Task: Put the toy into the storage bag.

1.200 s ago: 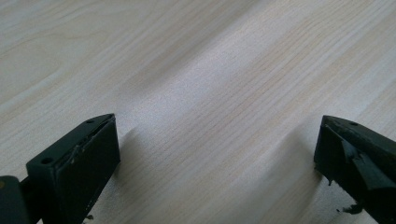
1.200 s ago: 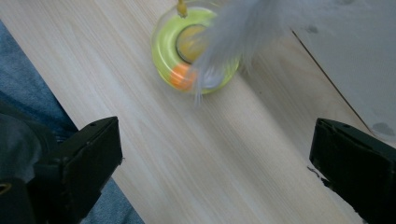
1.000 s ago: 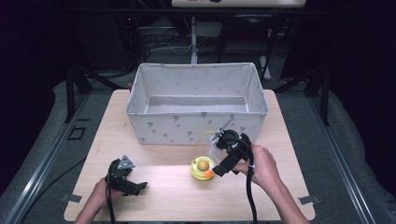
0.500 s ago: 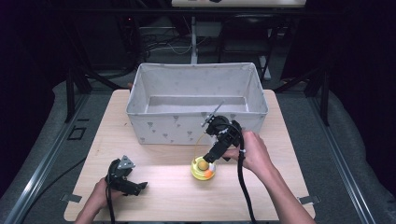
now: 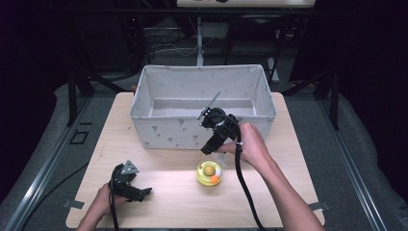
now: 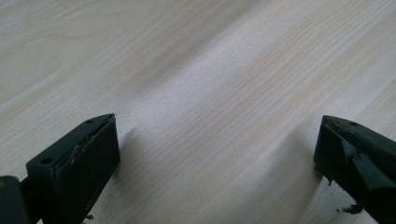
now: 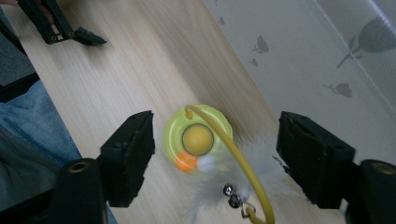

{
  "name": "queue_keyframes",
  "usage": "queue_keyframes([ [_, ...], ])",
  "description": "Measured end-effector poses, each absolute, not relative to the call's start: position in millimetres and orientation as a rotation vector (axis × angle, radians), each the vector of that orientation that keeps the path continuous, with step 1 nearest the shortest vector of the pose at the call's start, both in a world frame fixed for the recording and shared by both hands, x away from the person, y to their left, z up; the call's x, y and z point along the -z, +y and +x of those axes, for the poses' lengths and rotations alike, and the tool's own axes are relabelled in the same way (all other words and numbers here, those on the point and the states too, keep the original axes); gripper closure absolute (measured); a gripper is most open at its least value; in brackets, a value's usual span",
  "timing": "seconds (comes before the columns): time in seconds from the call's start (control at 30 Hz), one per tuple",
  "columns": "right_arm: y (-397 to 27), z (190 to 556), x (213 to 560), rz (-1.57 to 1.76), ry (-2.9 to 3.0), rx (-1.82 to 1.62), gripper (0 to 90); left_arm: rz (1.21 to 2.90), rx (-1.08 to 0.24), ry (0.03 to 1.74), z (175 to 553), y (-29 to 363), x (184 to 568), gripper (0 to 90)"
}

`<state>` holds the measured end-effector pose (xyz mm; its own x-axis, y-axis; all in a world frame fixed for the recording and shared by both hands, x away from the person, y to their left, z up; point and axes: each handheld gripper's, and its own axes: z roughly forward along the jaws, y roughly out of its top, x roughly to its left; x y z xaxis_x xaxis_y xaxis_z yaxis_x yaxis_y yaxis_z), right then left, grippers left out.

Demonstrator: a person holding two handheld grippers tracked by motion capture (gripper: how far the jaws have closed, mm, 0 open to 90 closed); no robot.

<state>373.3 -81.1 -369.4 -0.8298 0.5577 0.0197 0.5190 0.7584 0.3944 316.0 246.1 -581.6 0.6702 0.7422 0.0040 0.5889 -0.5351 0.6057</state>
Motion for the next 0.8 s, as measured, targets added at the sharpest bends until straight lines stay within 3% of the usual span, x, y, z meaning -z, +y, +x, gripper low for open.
queue_keyframes([
  [0.13, -73, 377, 370, 0.853, 2.862, -0.564, 45.9, 2.307, -0.352, 1.024, 316, 246, 582, 0.3],
  [0.3, -65, 377, 374, 0.824, 2.884, -0.512, 55.0, 2.306, -0.353, 1.024, 316, 246, 582, 0.2],
  [0.4, -64, 377, 374, 0.808, 2.886, -0.503, 65.0, 2.305, -0.353, 1.02, 316, 246, 582, 0.2],
  [0.8, -64, 375, 375, 0.79, 2.888, -0.473, 84.4, 2.308, -0.352, 1.017, 316, 247, 582, 0.2],
])
